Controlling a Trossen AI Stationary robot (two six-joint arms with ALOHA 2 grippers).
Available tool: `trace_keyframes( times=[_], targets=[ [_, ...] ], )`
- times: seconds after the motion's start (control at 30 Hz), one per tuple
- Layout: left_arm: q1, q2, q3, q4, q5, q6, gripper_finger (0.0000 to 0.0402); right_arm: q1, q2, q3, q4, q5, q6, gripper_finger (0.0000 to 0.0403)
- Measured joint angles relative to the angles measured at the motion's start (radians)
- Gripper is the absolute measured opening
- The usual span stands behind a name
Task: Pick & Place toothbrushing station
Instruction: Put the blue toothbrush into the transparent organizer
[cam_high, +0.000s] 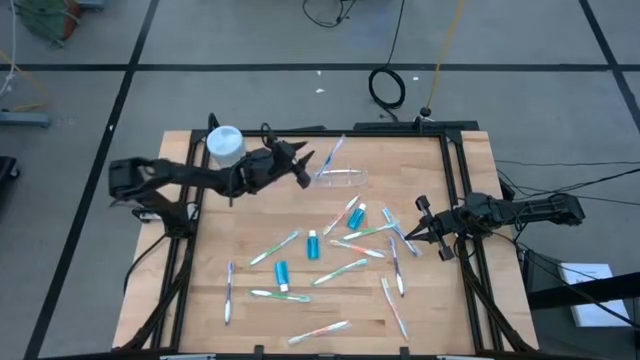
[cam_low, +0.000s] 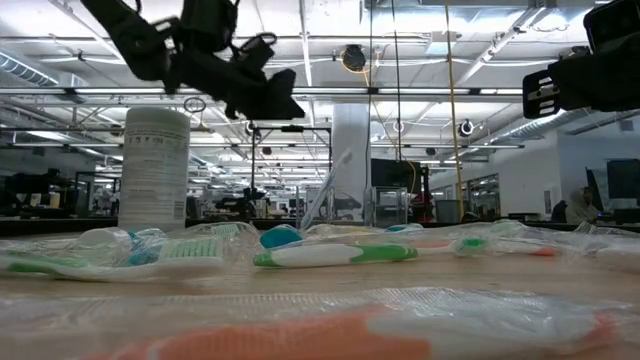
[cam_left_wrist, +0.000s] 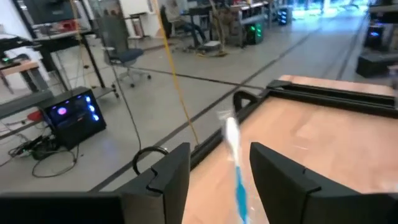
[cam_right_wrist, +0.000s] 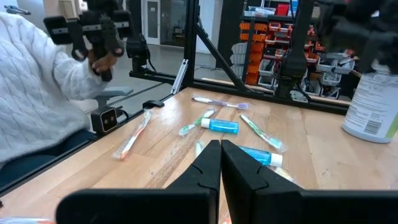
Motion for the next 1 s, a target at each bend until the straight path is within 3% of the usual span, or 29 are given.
trace_keyframes(
  times=[0.3,0.5,0.73,1.0],
  targets=[
    [-0.119,-0.265,0.000,-0.455,0.010,-0.044,0.0175,0.000,0.000,0.000,-0.001,0.000,0.000,0.0004],
    [-0.199,-0.344,0.000,-0.710,0.123,-0.173,0.0175,0.000,0.000,0.000,-0.001,0.000,0.003,0.0004],
    [-0.288,-0.343,0.000,-0.912,0.311,-0.337,0.0175,0.000,0.000,0.000,-0.001,0.000,0.003,0.0004],
    [-0.396,-0.271,0.000,-0.948,0.340,-0.432,0.0175,0.000,0.000,0.000,-0.001,0.000,0.003,0.0004]
  ],
)
